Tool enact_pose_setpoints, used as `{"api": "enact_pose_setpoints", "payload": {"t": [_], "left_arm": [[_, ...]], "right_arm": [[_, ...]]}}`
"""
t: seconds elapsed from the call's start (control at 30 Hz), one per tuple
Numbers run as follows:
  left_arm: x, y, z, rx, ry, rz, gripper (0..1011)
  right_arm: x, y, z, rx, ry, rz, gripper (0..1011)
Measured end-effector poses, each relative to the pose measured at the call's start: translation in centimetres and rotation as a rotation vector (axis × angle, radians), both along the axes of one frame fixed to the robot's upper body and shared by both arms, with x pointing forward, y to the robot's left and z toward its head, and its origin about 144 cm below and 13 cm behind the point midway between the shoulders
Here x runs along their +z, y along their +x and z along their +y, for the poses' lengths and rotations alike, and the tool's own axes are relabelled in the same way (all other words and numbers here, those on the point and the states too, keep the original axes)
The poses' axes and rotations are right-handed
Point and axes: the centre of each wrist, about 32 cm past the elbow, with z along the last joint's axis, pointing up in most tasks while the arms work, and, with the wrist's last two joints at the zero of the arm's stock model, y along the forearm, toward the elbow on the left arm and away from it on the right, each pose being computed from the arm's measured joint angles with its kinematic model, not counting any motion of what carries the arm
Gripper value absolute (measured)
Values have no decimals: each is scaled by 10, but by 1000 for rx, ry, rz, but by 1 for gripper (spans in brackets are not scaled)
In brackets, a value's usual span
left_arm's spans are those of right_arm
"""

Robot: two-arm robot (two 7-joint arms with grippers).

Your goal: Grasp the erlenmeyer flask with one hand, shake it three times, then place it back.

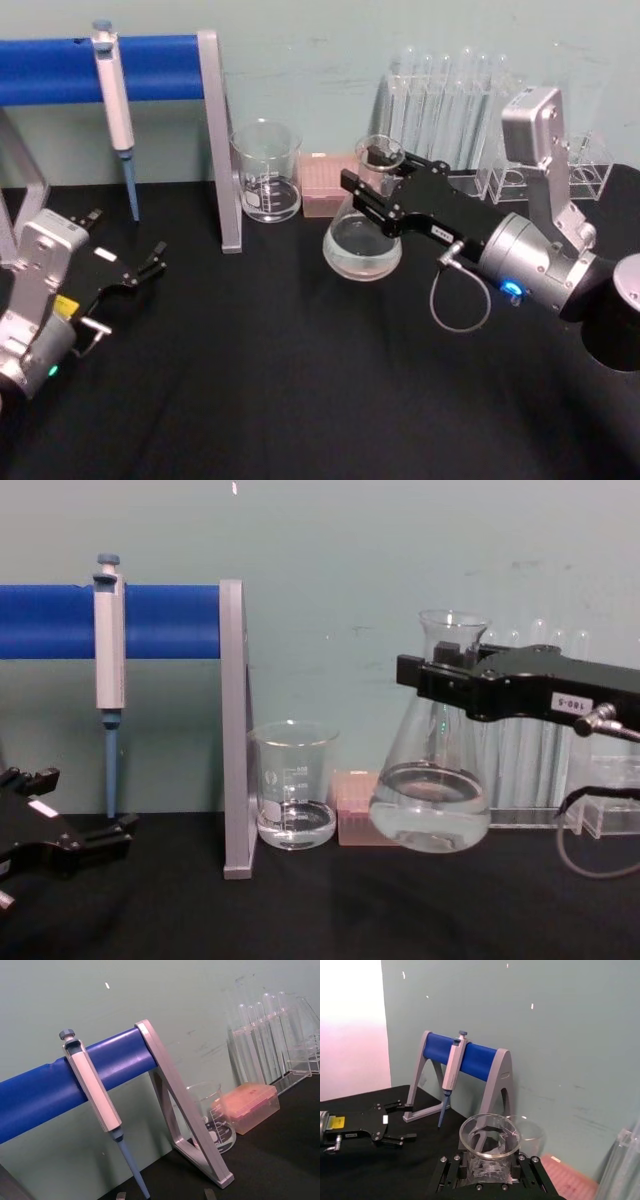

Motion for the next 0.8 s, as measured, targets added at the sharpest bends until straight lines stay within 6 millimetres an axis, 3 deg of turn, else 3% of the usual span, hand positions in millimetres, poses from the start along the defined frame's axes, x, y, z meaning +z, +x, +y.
{"api": "enact_pose_setpoints", "payload": {"t": [0.8], "left_arm": [[0, 0, 0, 0, 0, 0, 1001]], "right_arm": [[-2, -16, 20, 215, -21, 12, 458]]}}
